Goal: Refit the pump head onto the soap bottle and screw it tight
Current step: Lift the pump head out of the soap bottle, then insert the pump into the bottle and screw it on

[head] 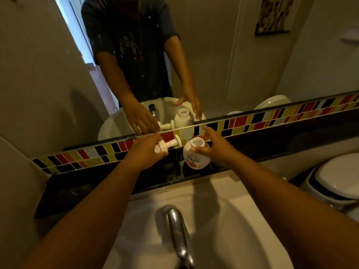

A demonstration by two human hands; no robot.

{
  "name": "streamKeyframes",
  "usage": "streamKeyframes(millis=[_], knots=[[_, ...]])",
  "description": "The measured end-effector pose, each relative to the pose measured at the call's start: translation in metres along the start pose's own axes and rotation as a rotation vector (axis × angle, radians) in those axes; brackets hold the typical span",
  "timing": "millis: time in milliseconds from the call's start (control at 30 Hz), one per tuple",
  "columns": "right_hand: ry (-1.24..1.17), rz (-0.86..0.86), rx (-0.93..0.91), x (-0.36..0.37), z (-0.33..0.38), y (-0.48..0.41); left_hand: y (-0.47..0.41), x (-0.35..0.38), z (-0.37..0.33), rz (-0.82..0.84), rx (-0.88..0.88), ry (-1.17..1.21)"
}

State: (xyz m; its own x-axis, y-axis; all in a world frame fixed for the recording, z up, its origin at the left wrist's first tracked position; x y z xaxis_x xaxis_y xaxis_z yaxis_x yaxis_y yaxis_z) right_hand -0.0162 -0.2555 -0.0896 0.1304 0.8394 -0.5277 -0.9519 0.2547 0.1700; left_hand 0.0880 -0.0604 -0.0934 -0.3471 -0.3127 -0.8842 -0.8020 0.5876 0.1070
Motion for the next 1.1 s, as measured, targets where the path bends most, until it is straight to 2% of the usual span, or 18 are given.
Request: streamKeyframes(millis=[233,333,533,800,900,1100], knots=[[-0.019,0.037,-0.111,-0.019,0.048,0.010,0.010,-0.035,-0.032,0.049,0.141,0.257],[-0.037,0.078,-0.169,-0.025,0.060,0.015,0.012,-0.037,-0.054,0.084,0.177,0.289],[0.021,0.158,-0.121,-0.048,0.059,0.024,0.008,-0.034,-0.082,0.144,0.193,0.316],[0.187,-0.049,-0.166,-0.079,0.084,0.032,-0.007,-0.033,-0.118,0.131,0.236,0.308],[0.177,-0.127,-0.156,-0.093,0.089,0.031,-0.010,-0.038,-0.127,0.101,0.263,0.372],[0.080,-0.181,-0.308,-0.101,0.100,0.035,-0.013,-0.047,-0.132,0.080,0.211,0.532]])
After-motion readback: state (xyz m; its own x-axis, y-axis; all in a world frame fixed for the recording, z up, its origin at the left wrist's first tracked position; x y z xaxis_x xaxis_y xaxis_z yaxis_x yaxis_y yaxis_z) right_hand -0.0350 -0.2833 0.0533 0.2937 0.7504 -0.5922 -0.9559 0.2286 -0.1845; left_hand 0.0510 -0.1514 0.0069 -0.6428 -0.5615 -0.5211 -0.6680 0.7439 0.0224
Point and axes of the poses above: each hand's wrist, its own y-axis away from the middle knuckle, its own x-axis out of the palm, z = x × y, the point moved 6 cm from there along -y, towards the middle knuckle, and after that the axes turned 5 degrees about z, right-handed, at the moved point
